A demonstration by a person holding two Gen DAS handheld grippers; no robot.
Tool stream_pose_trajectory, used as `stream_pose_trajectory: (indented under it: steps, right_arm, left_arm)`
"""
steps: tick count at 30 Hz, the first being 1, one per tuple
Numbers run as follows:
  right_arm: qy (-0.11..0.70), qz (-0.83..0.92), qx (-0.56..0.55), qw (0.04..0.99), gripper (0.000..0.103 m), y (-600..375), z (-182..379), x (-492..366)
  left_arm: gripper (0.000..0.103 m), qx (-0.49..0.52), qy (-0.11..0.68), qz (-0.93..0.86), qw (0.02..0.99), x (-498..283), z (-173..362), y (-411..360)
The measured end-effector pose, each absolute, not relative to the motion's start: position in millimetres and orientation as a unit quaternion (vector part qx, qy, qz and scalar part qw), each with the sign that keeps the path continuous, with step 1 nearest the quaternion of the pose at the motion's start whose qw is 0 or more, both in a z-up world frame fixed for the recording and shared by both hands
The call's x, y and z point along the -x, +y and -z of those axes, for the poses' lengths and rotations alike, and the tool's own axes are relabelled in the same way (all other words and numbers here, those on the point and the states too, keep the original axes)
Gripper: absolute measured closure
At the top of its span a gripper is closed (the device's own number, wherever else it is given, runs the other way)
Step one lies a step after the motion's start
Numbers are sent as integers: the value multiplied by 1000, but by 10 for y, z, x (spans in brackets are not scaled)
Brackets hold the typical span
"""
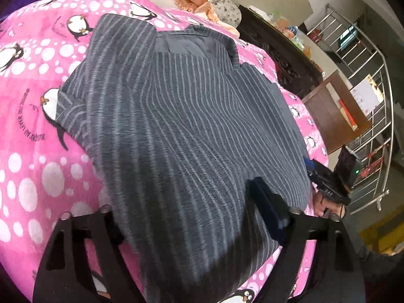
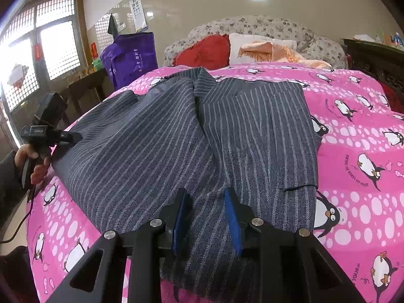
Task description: Fold large clothes
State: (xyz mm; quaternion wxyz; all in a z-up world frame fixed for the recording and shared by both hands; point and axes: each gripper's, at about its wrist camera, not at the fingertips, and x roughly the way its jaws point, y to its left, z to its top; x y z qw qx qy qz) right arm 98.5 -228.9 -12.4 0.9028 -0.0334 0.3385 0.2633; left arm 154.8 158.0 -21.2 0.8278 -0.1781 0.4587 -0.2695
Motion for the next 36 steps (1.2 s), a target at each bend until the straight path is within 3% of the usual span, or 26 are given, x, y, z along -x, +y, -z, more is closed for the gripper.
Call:
stream_pose_trajectory:
  steps: [1,3,6,16,20,25,31,33,36]
  right_arm:
    - [338,-263,33,903,74,-2291,123,-985]
    - [338,-265,31,903,74,-2296,120,-990]
    - [339,-268,25,901,73,-2307,115,-1002]
    - [302,-236,-51,922,72,-2770,-119,-895]
    - [307,-173,2,936,71,-3046,-138,-793]
    - [328,-131,29,935,71,-3346,70,-680]
    - [319,-107,-5,942,71,-3607,200,-466]
    - [320,-111,-16,941,70,-3670,286,-432]
    - [301,-129,-46,944,70,-3772,328,-369]
  left_arm:
    - [39,166,461,268,829,-1525,196,1554]
    - [71,150,463,273,830,-1475,145,1548]
    - [84,127,451,283,837,-1412,24,1507]
    - [86,128,383,230,886,-1306,-782,814]
    - [86,82,390,170,901,-1385,-923,135]
    - [86,57,396,191,896,-1564,-814,-639]
    - [86,113,438,208,867,-2102,-600,-1253]
    - [98,132,442,217,860,-2201,-571,-1371]
    - [98,129,449,220,856,-2247,-459,-1518]
